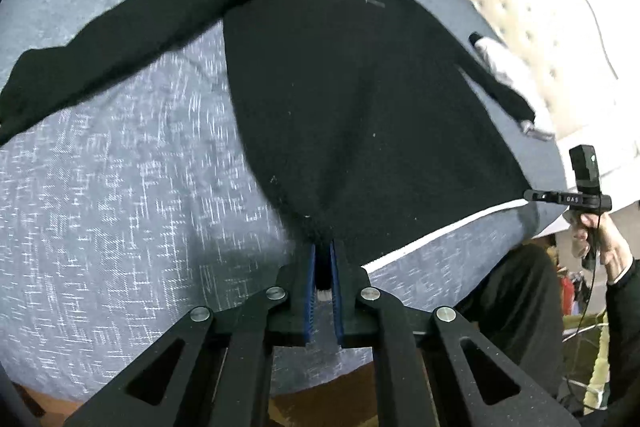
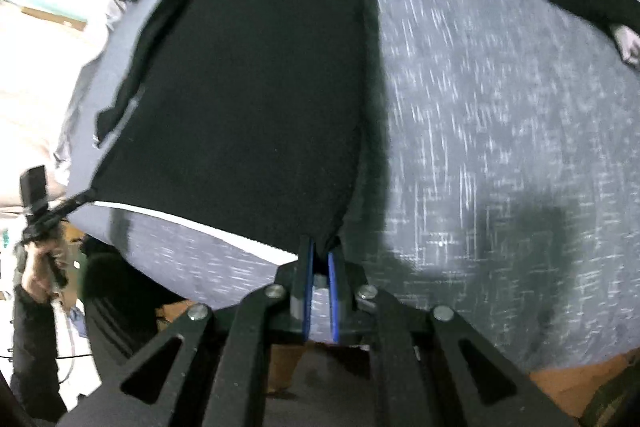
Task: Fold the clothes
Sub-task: 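Grasp the sweatshirt hem with both grippers and pull it away from the collar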
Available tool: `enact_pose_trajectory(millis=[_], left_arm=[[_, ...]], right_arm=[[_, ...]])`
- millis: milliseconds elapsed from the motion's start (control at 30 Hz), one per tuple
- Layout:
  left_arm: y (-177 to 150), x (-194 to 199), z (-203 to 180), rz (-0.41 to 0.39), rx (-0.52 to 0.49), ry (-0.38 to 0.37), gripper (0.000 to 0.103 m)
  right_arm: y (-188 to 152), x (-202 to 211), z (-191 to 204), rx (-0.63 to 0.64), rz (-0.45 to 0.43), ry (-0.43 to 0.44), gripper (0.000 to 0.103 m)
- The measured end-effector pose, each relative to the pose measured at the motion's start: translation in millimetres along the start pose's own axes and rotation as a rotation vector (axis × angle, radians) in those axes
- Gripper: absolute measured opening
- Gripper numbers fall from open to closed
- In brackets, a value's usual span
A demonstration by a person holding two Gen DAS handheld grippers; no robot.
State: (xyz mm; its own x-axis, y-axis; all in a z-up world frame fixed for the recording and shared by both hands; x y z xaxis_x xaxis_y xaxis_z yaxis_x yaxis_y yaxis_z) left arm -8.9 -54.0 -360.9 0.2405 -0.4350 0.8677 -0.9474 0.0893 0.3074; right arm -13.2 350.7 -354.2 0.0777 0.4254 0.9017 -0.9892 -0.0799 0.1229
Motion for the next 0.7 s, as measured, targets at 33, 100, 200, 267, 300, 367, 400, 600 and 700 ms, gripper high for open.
enact_pose_trajectory(millis=[33, 100, 200, 267, 300, 367, 400, 600, 700], left_arm=[[-1.4, -2.2, 0.4, 0.006, -0.002, 0.002, 0.007], [-3.3, -4.7, 1.6, 0.013, -0.001, 0.003, 0.008], [-3.9, -3.8, 3.8, 0.012, -0.005, 0.012, 0.011], [-3.8, -0.3, 2.8, 0.014, -0.014, 0.023, 0.012], [-3.9, 2.0, 2.2, 0.014, -0.019, 0.03, 0.014], [-4.2, 1.9, 1.2, 0.022, -0.016, 0.026, 0.022], [-4.7, 0.8, 1.4, 0.028, -0.012, 0.025, 0.031], [-11.0, -14.0, 8.0, 0.058, 0.037, 0.016, 0.043], [-15.1, -24.0, 9.2, 0.078, 0.056, 0.0, 0.043]], right_arm=[[0.8, -1.9, 0.4, -0.005, -0.002, 0.013, 0.006], [3.7, -3.3, 0.9, -0.013, -0.015, 0.028, 0.009], [15.2, 11.2, 0.7, -0.004, -0.072, -0.02, 0.026], [19.3, 16.7, 5.9, 0.02, -0.085, -0.03, 0.038], [19.9, 16.3, 8.9, 0.033, -0.08, -0.034, 0.04], [19.1, 9.9, 12.0, 0.05, -0.054, -0.044, 0.042], [18.4, 3.1, 10.8, 0.056, -0.03, -0.055, 0.042], [7.4, -27.3, 1.0, 0.001, 0.051, -0.044, 0.042], [5.6, -31.9, -2.9, -0.032, 0.052, -0.019, 0.042]])
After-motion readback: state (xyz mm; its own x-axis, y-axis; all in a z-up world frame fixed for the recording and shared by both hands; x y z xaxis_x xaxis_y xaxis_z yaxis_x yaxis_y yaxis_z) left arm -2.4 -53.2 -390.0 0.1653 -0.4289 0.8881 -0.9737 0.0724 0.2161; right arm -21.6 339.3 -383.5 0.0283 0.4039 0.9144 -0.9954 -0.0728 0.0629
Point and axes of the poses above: each gripper's, at about its wrist camera, not at the fingertips, and x roughly against the way its jaws point, z to its left, y to its top, the point moved 10 cm from there along -x, roughly the way its jaws point, and after that the axes turned 1 degree about -x, right-handed, at the moved point
